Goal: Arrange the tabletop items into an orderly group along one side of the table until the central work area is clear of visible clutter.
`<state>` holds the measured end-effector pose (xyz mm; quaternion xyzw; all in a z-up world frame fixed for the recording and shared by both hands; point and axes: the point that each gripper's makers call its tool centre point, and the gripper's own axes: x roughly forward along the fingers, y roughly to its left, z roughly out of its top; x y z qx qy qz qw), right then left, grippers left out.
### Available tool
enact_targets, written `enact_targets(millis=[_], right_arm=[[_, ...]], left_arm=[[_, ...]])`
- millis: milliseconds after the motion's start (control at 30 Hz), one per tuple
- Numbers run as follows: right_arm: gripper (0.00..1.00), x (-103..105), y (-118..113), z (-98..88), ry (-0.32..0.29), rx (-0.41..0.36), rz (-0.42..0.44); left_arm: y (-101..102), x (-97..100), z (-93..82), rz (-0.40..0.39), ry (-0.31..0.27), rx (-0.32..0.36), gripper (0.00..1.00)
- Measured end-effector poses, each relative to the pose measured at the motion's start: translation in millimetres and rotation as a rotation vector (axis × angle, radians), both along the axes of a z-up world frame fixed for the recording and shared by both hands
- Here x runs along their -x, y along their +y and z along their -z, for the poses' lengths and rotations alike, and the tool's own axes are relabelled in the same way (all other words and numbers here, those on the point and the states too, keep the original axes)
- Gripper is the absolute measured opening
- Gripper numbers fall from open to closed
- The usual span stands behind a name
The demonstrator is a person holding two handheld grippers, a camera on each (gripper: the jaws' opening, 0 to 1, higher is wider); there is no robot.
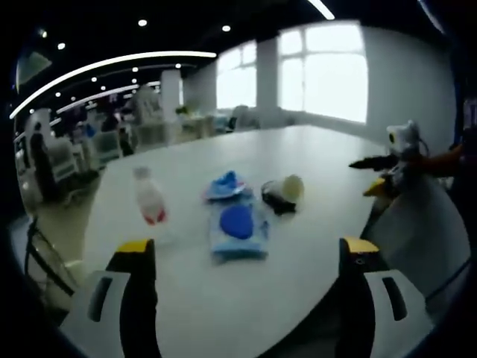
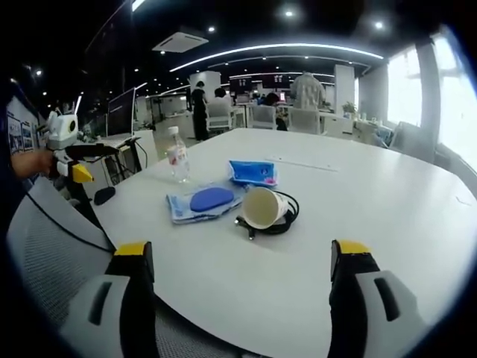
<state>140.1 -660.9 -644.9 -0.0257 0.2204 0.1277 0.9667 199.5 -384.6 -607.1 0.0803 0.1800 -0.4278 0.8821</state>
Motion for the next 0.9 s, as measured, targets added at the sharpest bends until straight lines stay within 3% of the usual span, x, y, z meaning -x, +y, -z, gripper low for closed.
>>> enact_targets(millis=[100, 167, 333, 433, 700, 900], right_arm=[[0.98, 0.2, 1.0, 0.7, 0.004, -0.001, -0.005], [0.98, 0.5, 1.9, 1.1, 0.007, 0.005, -0.011], [0.98, 0.4, 2.7, 1.5, 0.009, 0.006, -0.018], [0.97, 0.6, 3.2, 1.8, 0.012, 0.008, -0.022], [0.97, 1.7, 6.7, 3.1, 0.026, 0.029, -0.044], [0.99, 1.8, 8.2, -3.4, 0.017, 0.064, -0.072]], left_arm=[[-2.0, 4.7, 2.9, -0.005, -0.001, 0.002, 1.00], [2.1, 3.0, 5.7, -0.009, -0.019, -0.046, 1.00], [2.0, -0.8, 5.0, -0.035, -0.034, -0.020, 1.00], [1.3, 0.9, 11.4, -0.008, -0.068, -0.071, 1.00], [-6.6, 7.4, 11.3, 0.030, -0.032, -0.022, 1.00], [-7.4, 10.8, 18.4, 0.061, -0.059, -0.092, 1.00]])
